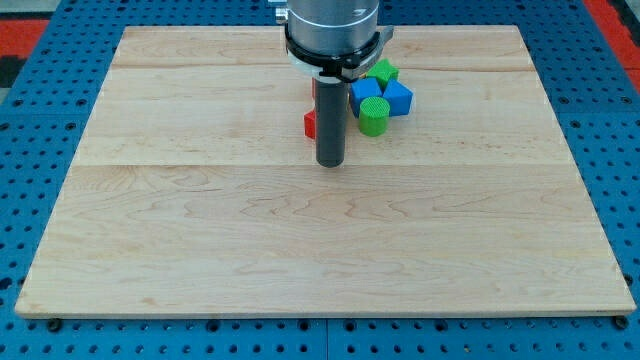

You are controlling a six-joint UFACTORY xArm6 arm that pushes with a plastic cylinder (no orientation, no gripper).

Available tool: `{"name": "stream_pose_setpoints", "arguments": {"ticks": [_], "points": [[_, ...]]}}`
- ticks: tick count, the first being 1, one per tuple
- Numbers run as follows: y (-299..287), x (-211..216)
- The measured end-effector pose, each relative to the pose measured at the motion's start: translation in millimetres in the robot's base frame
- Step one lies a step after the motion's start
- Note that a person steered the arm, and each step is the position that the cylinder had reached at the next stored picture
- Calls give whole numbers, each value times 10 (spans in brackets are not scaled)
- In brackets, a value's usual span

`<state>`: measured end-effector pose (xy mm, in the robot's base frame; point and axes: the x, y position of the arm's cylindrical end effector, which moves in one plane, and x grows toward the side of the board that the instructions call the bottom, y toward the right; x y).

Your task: Touch the bottom side of the green circle

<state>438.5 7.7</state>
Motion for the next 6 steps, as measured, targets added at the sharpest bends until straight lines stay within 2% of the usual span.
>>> {"name": "stream_pose_setpoints", "arguments": {"ticks": [1, 4, 6], "points": [[17, 5], [601, -60], [660, -467]]}}
